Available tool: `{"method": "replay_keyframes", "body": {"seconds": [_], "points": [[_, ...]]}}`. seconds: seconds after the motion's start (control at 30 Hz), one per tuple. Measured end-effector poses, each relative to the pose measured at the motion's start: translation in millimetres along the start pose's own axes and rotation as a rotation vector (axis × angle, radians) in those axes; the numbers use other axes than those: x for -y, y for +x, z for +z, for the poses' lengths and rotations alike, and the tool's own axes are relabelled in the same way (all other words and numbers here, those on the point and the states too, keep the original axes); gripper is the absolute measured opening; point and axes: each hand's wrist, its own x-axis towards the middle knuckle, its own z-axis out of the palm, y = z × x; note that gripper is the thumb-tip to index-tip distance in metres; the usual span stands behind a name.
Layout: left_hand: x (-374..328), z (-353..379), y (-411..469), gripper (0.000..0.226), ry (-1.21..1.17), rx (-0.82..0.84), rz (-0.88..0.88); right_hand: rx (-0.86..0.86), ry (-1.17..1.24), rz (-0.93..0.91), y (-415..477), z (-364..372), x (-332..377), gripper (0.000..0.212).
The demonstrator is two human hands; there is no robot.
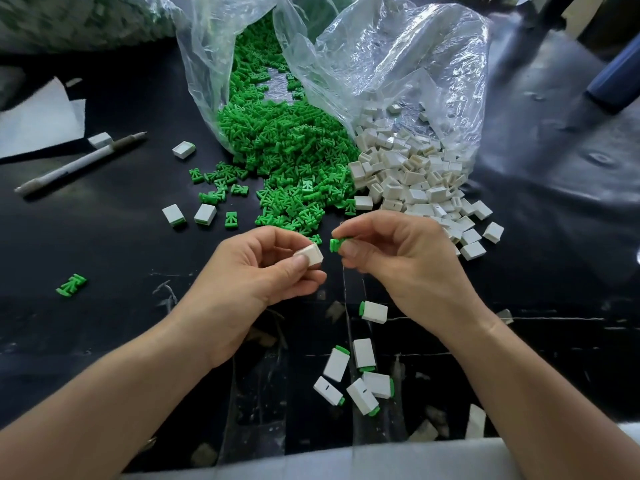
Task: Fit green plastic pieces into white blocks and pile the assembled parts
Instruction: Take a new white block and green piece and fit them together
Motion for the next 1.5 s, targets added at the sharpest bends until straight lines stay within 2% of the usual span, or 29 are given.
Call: {"method": "replay_keyframes", "body": {"seconds": [0.07, 0.3, 0.5, 0.73, 0.83, 0.93, 1.0, 1.23, 1.4, 1.5], "points": [[0, 0, -1, 0.020, 0.002, 0.003, 0.004, 0.008, 0.001, -0.003, -1, 0, 1, 0.025], [2, 1, -1, 0.018, 0.086, 0.005, 0.045, 0.054, -0.067, -0.023, -2, 6, -2, 0.029], [0, 3, -4, 0.019, 0.183, 0.019, 0.097, 0.055, -0.132, -0.055, -2, 8, -5, 0.012], [-2, 2, -5, 0.019, 0.189, 0.013, 0.114, 0.104, -0.021, 0.014, -1, 5, -4, 0.022], [-1, 2, -5, 0.017, 0.192, 0.019, 0.083, 0.131, -0.141, 0.020, -3, 6, -5, 0.018], [0, 3, -6, 0.003, 0.208, 0.054, 0.008, 0.160, -0.265, -0.044, -4, 8, -5, 0.014], [0, 3, -6, 0.005, 0.223, 0.067, -0.006, 0.168, -0.293, -0.056, -4, 8, -4, 0.015], [-3, 0, -8, 0.004, 0.329, 0.140, 0.076, 0.273, -0.390, -0.063, -7, 5, 1, 0.018], [5, -3, -6, 0.012, 0.516, 0.146, 0.143, 0.345, -0.620, -0.173, -8, 4, 4, 0.018], [7, -5, -7, 0.015, 0.598, 0.166, 0.178, 0.382, -0.667, -0.240, -9, 4, 6, 0.018]]}}
